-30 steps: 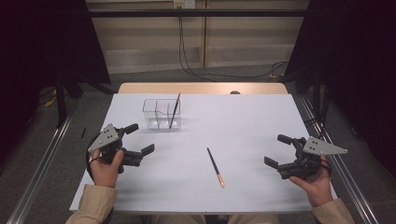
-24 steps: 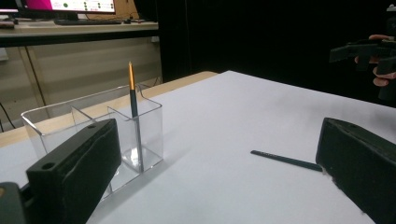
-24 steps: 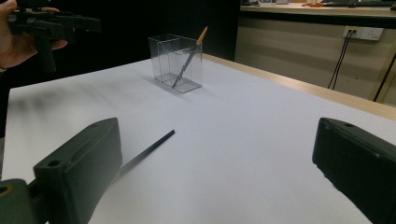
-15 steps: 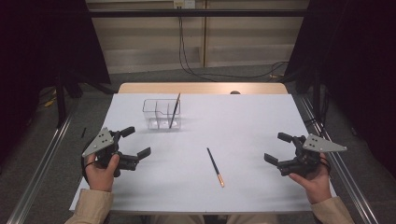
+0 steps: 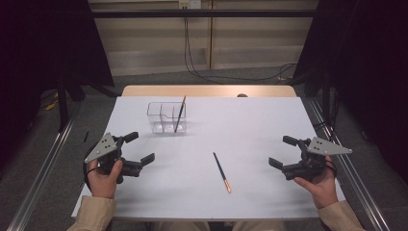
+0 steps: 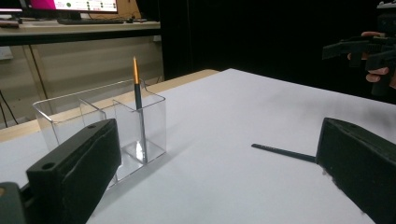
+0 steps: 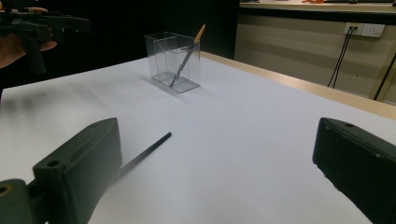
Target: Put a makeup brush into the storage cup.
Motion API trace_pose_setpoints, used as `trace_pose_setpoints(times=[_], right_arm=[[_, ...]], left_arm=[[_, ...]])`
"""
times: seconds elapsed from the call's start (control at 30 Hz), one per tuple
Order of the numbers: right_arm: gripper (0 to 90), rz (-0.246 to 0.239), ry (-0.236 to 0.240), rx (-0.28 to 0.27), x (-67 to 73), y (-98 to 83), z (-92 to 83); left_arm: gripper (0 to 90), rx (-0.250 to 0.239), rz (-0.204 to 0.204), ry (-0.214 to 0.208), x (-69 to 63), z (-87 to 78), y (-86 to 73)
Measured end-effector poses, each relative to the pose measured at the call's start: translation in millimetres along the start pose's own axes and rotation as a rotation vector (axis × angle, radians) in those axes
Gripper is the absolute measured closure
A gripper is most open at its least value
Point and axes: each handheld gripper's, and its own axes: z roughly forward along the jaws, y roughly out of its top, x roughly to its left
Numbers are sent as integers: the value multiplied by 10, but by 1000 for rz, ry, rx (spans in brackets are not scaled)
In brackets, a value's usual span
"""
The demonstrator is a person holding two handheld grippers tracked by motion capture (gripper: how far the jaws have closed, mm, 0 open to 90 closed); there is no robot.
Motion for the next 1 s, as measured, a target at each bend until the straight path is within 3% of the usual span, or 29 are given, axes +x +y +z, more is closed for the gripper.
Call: trace_pose_setpoints(times=[0.47,1.0], right_arm=[[6,22,-42,32,-40,21,93],[6,36,-38,33,-18,156,302]], left_arm=[[0,-5,11,-22,-38,77,16],[0,2,7,-41,-28,119,-4]])
